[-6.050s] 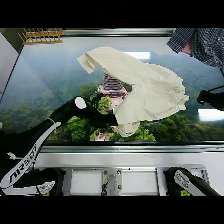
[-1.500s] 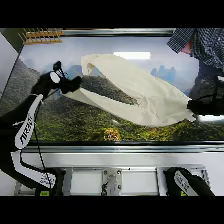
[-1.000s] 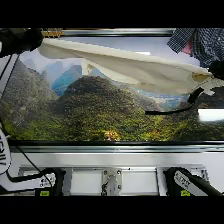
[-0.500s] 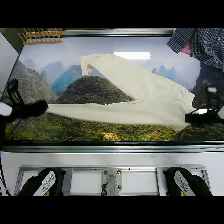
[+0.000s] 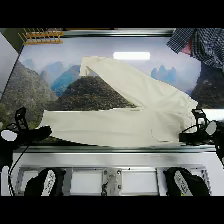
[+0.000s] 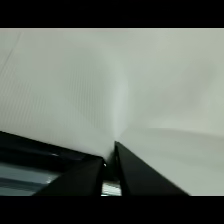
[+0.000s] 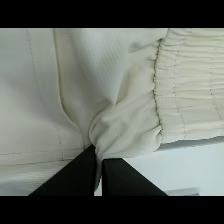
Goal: Fold the clothes and pants, and hang the long-sleeved shirts on hangers.
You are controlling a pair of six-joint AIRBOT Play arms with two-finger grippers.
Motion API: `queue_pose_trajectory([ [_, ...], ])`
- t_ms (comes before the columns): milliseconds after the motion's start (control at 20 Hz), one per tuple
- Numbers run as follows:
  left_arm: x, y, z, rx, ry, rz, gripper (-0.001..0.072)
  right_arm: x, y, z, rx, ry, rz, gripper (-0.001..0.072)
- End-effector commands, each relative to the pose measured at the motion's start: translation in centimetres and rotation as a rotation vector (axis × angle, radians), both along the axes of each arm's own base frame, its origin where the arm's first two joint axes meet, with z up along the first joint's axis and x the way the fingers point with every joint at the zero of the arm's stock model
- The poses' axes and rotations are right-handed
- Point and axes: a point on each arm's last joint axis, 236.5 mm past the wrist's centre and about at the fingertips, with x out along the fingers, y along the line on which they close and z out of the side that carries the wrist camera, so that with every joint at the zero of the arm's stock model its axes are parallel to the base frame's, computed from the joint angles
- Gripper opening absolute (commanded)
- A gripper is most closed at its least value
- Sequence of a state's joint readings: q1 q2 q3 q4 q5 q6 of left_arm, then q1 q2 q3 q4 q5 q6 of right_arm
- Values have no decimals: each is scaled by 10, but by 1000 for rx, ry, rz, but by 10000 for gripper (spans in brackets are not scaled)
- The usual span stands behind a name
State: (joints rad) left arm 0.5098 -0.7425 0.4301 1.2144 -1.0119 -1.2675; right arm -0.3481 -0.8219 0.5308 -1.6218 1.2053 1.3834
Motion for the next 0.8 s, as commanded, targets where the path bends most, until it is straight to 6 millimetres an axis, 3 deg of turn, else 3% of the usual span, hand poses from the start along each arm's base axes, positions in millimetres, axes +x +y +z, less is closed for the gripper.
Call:
queue_pose_trajectory([
  [0, -14, -7, 2, -13, 17, -24, 511, -10, -1, -1, -4, 39, -16, 451],
  [50, -13, -7, 8, -13, 10, -19, 562, -8, -2, 4, -8, 34, -20, 653],
  [150, 0, 0, 35, 9, -54, 14, 563, 8, -8, 27, -26, -18, -29, 653],
  [300, 31, 11, 91, 47, -205, 81, 563, 54, -20, 82, -62, -229, -104, 654],
  [400, 56, -1, 108, 23, -241, 71, 563, 82, -15, 109, -29, -363, -140, 654],
  [550, 112, -58, 102, -38, -262, -44, 563, 106, 8, 121, 87, -463, -160, 653],
  [750, 210, -155, 72, -121, -305, -111, 563, 112, 22, 121, 156, -471, -168, 653],
])
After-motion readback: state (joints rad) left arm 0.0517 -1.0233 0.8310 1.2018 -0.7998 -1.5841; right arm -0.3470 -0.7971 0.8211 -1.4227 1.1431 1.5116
